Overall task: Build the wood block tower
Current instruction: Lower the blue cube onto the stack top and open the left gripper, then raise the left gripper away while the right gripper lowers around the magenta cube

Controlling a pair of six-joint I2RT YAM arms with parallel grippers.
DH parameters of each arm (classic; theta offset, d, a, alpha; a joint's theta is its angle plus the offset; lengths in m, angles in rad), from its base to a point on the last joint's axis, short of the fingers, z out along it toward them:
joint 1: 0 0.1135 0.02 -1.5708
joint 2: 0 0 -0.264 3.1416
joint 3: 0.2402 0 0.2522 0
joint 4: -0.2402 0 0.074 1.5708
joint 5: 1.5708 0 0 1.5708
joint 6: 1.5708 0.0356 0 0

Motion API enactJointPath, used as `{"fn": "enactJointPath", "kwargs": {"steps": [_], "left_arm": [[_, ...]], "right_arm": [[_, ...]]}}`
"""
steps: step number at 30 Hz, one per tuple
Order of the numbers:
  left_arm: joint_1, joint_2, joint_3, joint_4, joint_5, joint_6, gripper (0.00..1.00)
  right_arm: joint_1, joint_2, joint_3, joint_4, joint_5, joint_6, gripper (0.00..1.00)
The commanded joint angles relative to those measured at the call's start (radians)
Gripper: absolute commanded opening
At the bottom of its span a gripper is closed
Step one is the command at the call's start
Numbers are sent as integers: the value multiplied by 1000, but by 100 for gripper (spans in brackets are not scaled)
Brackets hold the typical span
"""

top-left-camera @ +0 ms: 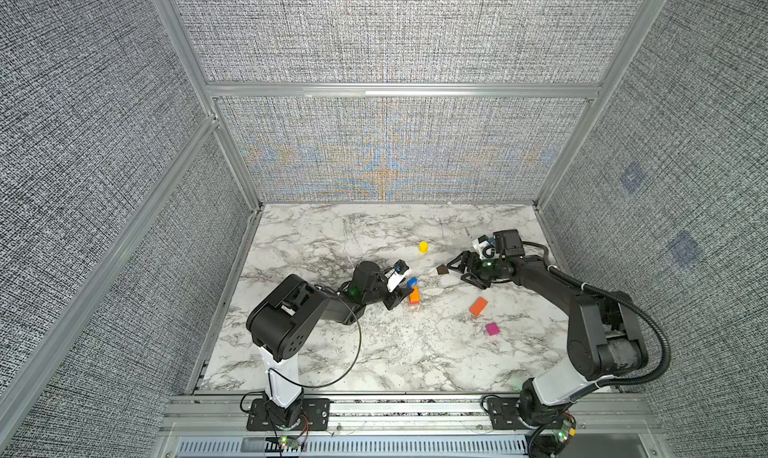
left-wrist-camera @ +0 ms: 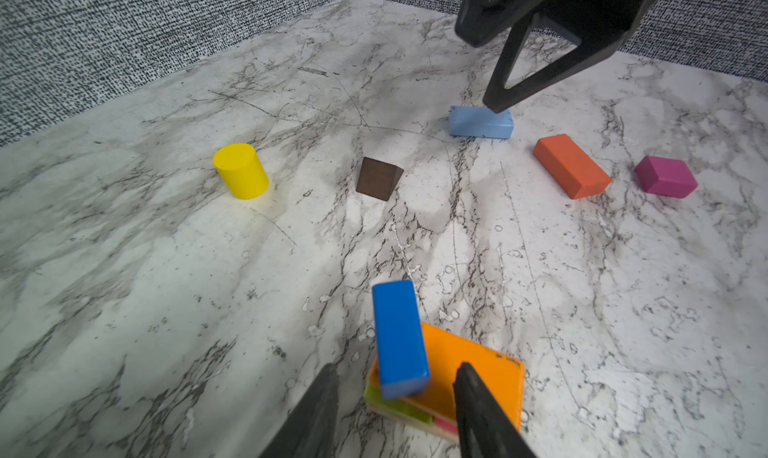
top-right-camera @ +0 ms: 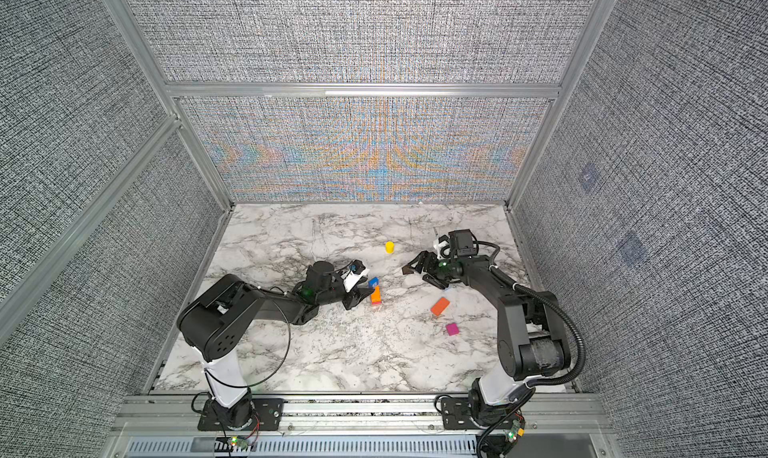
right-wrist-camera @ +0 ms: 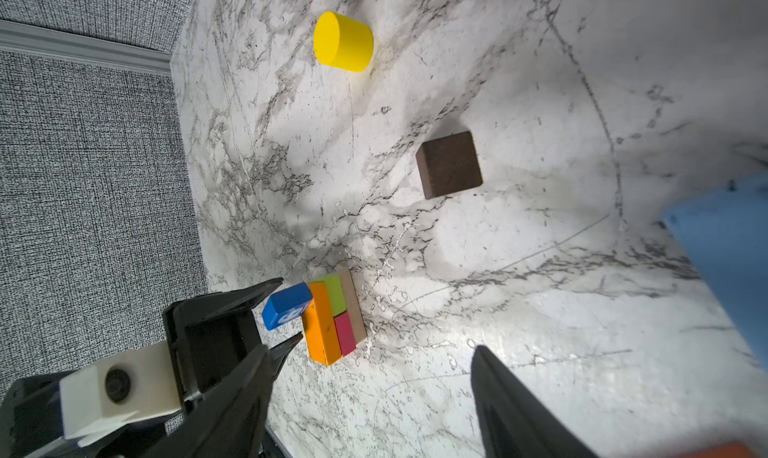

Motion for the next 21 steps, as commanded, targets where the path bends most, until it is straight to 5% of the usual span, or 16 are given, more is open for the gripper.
{"fn": "enactJointPath", "kwargs": {"steps": [1,9,11,15,21], "left_arm": [[0,-23,-7,19,-19,9,56],[0,-151,-67,34,-81,-11,84],[0,-199,-85,37,-99,-26,98],[0,-298,-103,-10,-153,-77,99],[0,-415,14,-386,-301,-185,99]], "right_arm": [[0,-17,10,-42,27,-25,79],[0,-100,9,-135,78,-51,81],[2,-136,5,-187,113,-71,81],[-1,-208,-29,-272,166,-114,81],[-2,-325,-126,-341,218,-150,80]]}}
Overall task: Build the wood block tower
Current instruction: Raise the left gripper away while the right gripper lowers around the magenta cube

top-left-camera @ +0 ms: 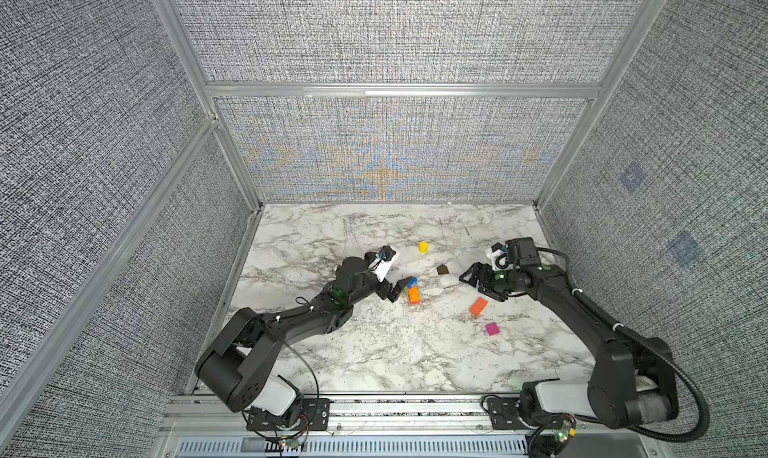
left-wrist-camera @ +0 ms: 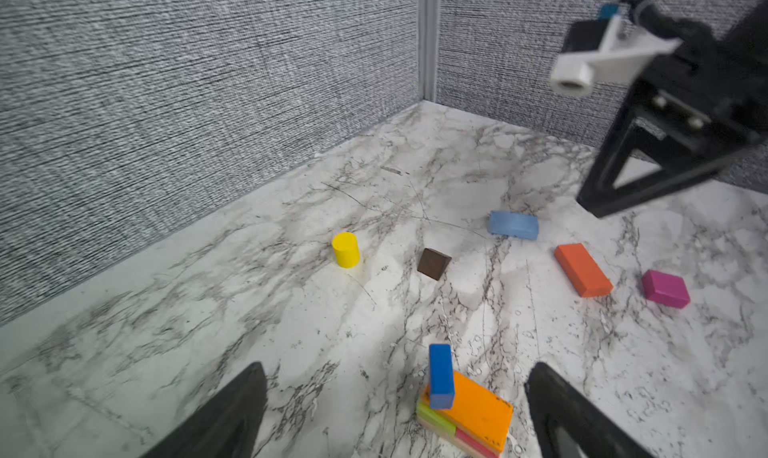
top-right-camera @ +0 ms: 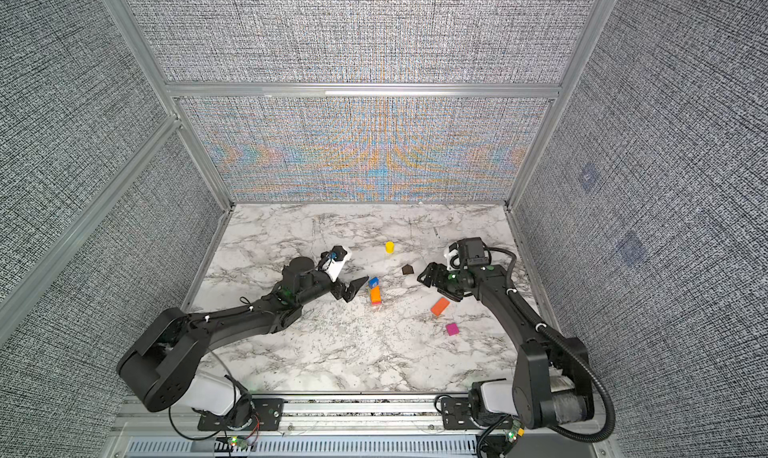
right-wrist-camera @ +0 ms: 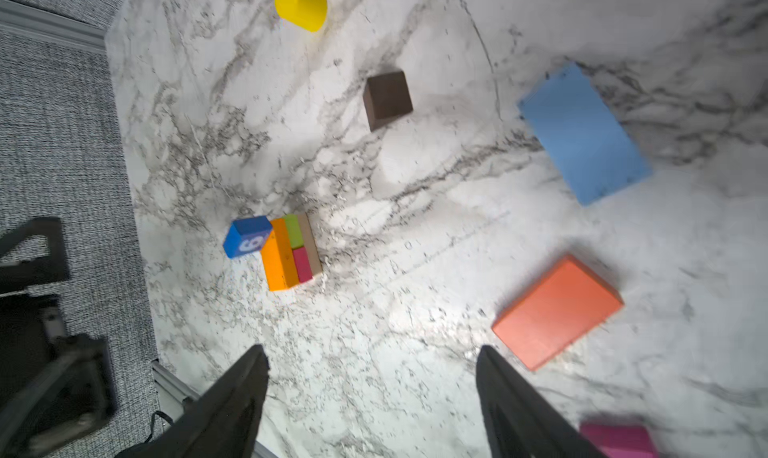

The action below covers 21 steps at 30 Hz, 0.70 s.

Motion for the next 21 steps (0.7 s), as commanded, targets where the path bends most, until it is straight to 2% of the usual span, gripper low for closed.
{"fn": "enactJointPath", "kwargs": {"steps": [1,4,8,14,21], "left_arm": [[1,-38,66,-279,-96,-104,99],[1,-43,165,-505,-117,-177,99],[0,-23,254,-708,-56,-234,99],[-1,-74,182,-703,-3,-376,99],[-9,-182,126,-780,-79,-453,99]], "right_arm": [[-2,-46,-40,-78,60,-39,80],[-8,-79,-88,-87,95,-44,80],[-36,-86,-151,-82,141,-50,78],[-64,-117,-240,-57,182,-47,73],[-76,-120,-294,-12,238,-7,73]]}}
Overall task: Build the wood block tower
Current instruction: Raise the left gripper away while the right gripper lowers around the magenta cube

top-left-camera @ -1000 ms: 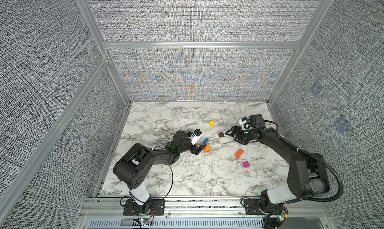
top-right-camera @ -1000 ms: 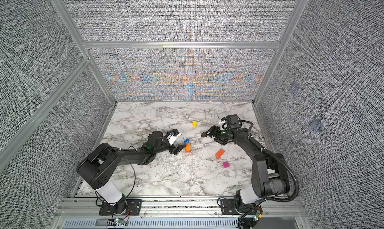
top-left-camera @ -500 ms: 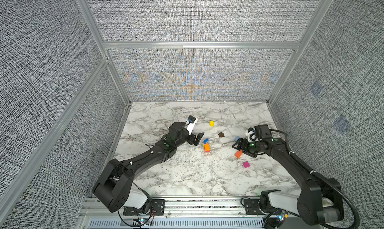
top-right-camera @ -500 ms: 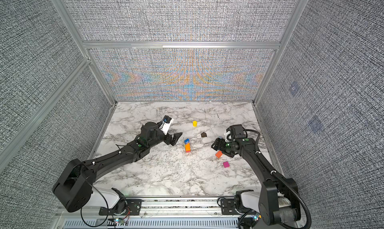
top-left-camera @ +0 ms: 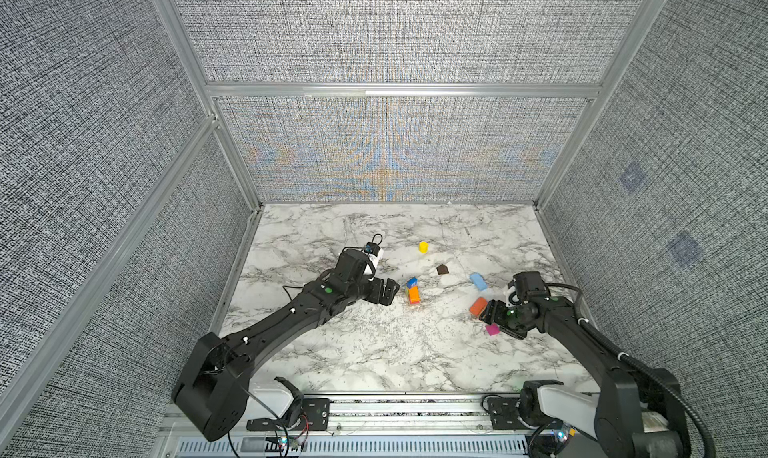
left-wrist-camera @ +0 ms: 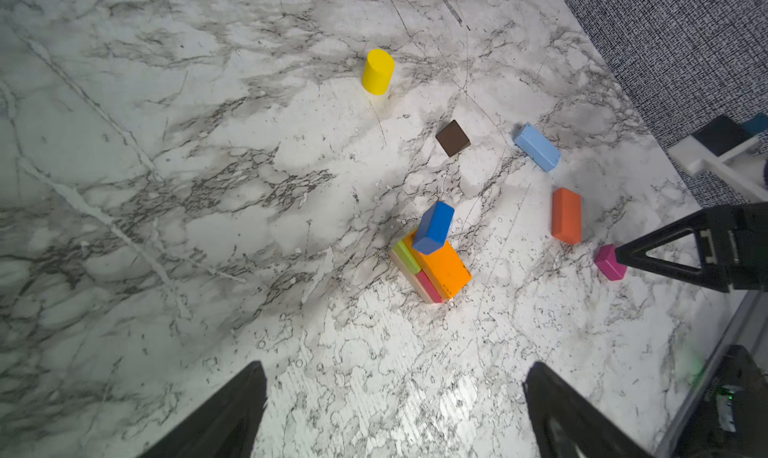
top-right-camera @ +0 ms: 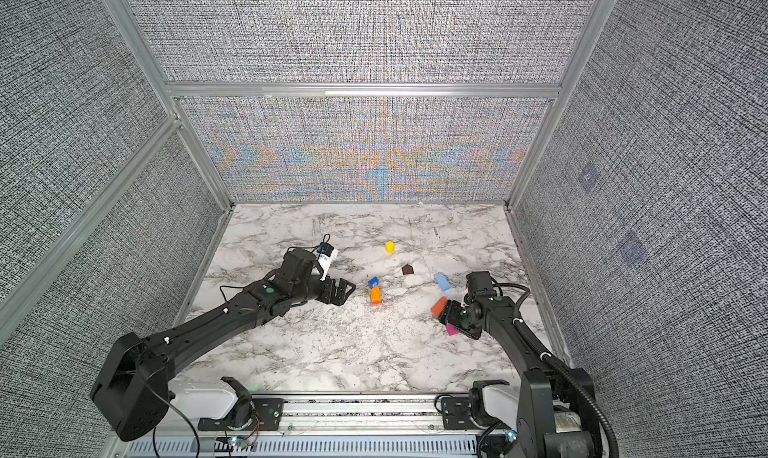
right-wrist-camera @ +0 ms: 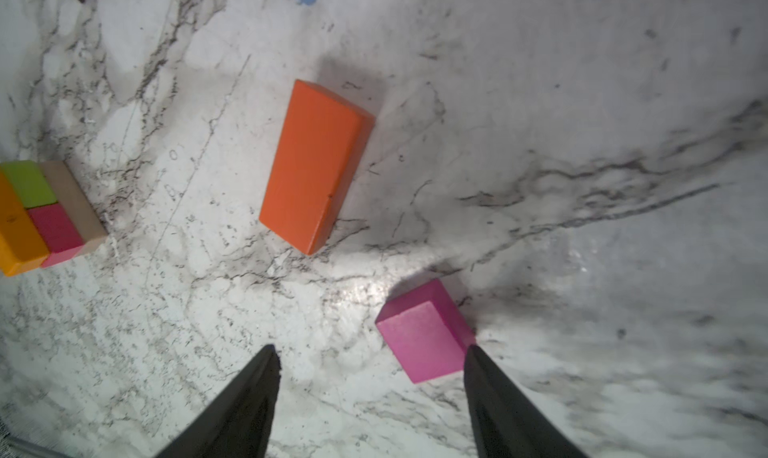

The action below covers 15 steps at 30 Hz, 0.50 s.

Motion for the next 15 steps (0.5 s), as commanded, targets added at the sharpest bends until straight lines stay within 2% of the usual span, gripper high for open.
{"fn": "enactJointPath", "kwargs": {"steps": [1,8,12,15], "left_arm": [[-4,-37,-21,-55,-43,-54,99],[-4,-82,-80,-49,-89,-82,99],[-4,-64,-71,-84,-175,-116,99],[-2,-51,-21,-180,-281,-221,99]], "right_arm": [[-2,19,-9,33,37,19,73],[-2,51,-3,40,27,15,71],[-1,80,4,43,-2,6,66],[1,104,11,39,-24,0,61]]}}
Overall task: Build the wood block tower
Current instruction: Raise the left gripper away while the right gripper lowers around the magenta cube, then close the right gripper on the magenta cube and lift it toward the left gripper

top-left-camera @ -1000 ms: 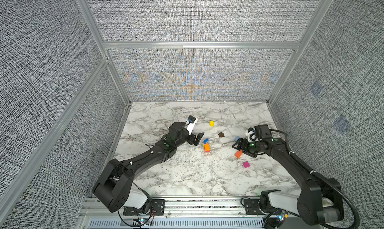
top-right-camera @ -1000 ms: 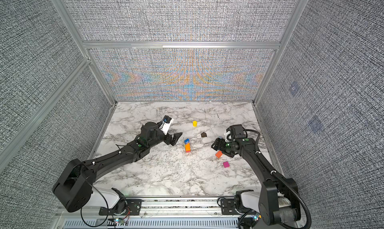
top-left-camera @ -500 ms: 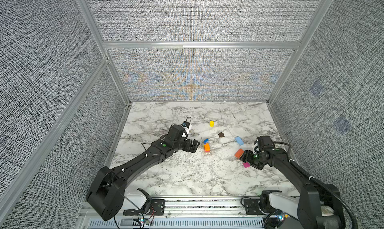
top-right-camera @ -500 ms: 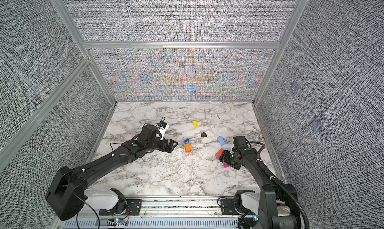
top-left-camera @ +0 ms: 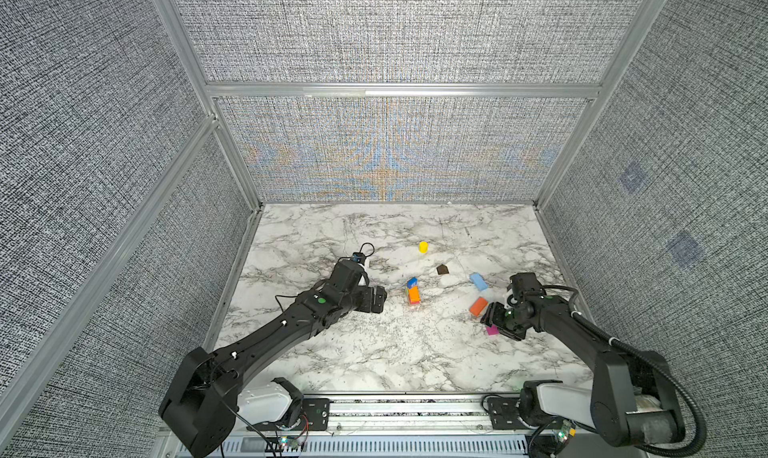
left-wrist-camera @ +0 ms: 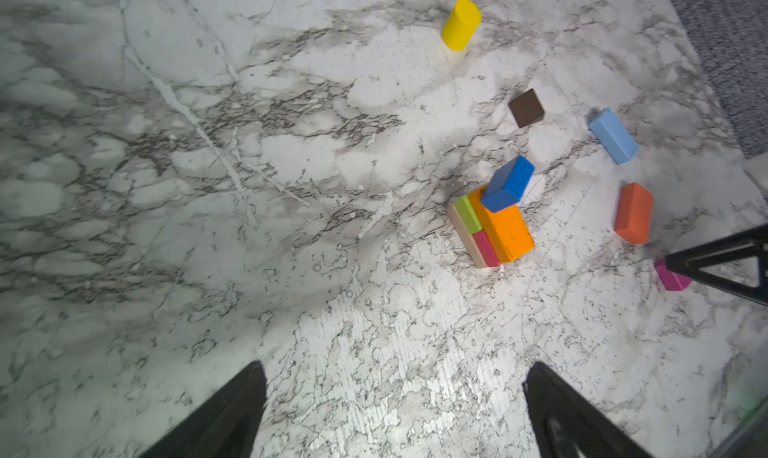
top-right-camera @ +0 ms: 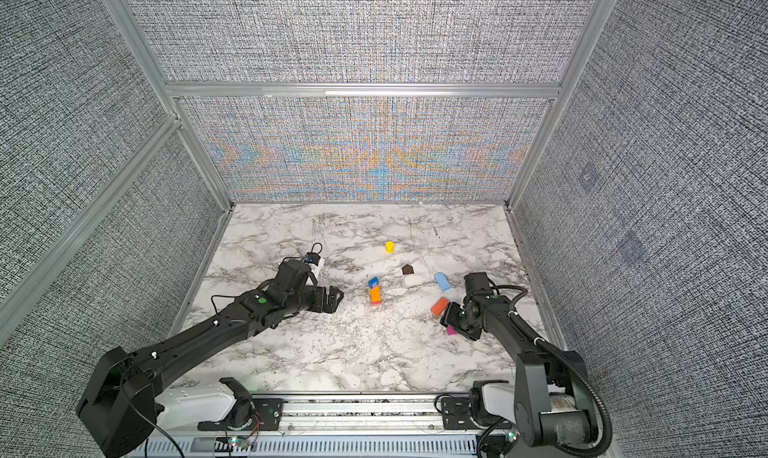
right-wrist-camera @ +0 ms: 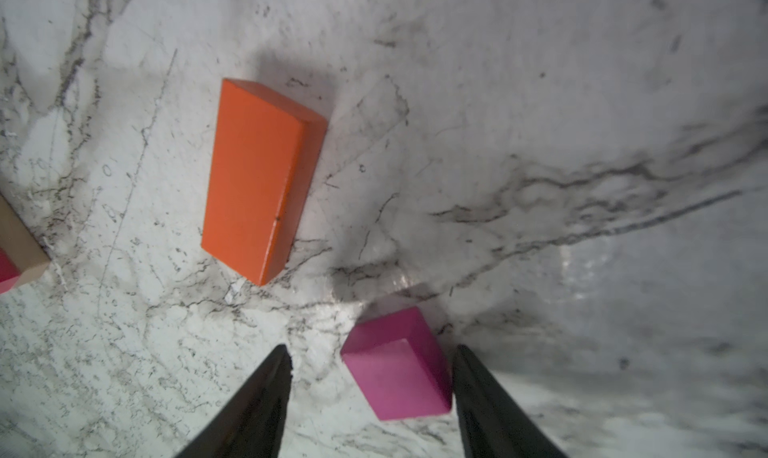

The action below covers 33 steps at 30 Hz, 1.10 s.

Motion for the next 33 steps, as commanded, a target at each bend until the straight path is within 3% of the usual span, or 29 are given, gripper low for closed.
{"fn": "enactJointPath", "kwargs": {"steps": [1,5,13,18,21,26,29,33], "left_arm": [[2,3,40,-92,-150,-113,99],[1,-48,29,-93,-206,-161,99],[4,-214,-155,155,-158,-135,99],[4,-186,-135,123,-171,-153,99],[4,-148,-90,63,-91,-116,99],[3,-148,-175,299,109,-31,98],[3,-154,-215,418,141,-10,97],[4,-165,-220,486,185,25,95]], "right_arm": [[5,14,13,-1,-31,-10,60],[24,6,12,-12,-36,-8,56],[69,49,26,-27,-6,-5,49],[78,80,47,-37,13,-3,41],[83,83,56,-43,22,-1,36],[87,85,77,-59,25,-9,29],[87,76,88,-72,25,-17,23],[87,58,106,-85,7,-21,22]]}}
